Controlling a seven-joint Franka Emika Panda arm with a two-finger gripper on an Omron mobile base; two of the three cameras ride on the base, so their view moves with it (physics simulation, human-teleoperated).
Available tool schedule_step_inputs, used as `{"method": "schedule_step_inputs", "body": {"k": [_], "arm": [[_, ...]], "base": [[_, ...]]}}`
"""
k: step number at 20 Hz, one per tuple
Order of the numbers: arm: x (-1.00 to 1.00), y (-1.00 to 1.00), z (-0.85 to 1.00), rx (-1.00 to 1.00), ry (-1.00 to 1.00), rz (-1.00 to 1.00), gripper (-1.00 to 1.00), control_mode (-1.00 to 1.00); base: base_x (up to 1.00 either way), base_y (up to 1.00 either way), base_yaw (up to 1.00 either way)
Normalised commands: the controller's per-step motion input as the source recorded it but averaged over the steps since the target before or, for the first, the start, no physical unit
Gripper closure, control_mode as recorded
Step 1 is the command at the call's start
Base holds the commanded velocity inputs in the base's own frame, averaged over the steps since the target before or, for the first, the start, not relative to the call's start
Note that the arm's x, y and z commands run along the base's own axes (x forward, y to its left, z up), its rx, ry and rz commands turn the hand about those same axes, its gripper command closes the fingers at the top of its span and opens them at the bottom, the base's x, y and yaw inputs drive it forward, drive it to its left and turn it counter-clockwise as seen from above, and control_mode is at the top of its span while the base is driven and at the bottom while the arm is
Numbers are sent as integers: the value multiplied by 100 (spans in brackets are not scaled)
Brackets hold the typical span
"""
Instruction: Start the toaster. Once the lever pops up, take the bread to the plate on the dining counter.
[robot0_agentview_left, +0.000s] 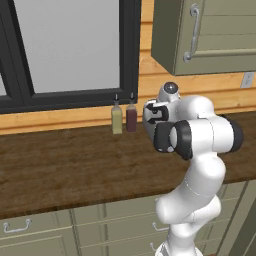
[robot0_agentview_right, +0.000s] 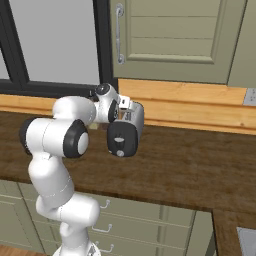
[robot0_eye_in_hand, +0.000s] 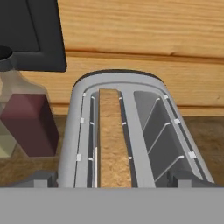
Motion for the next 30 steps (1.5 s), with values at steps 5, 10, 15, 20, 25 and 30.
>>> {"method": "schedule_step_inputs", "body": {"k": [5, 10, 15, 20, 25, 30], "arm": [[0, 0, -24, 0, 0, 0, 100, -100], [-3, 0, -16, 0, -1, 0, 100, -100], [-1, -1, -10, 0, -2, 0, 100, -100], [0, 0, 0, 1, -5, 0, 100, -100], [-22, 0, 14, 2, -14, 0, 100, -100], [-38, 0, 51, 1, -23, 0, 100, -100]], "base": [[0, 0, 0], [0, 0, 0], [0, 0, 0], [0, 0, 0], [0, 0, 0], [0, 0, 0]]}}
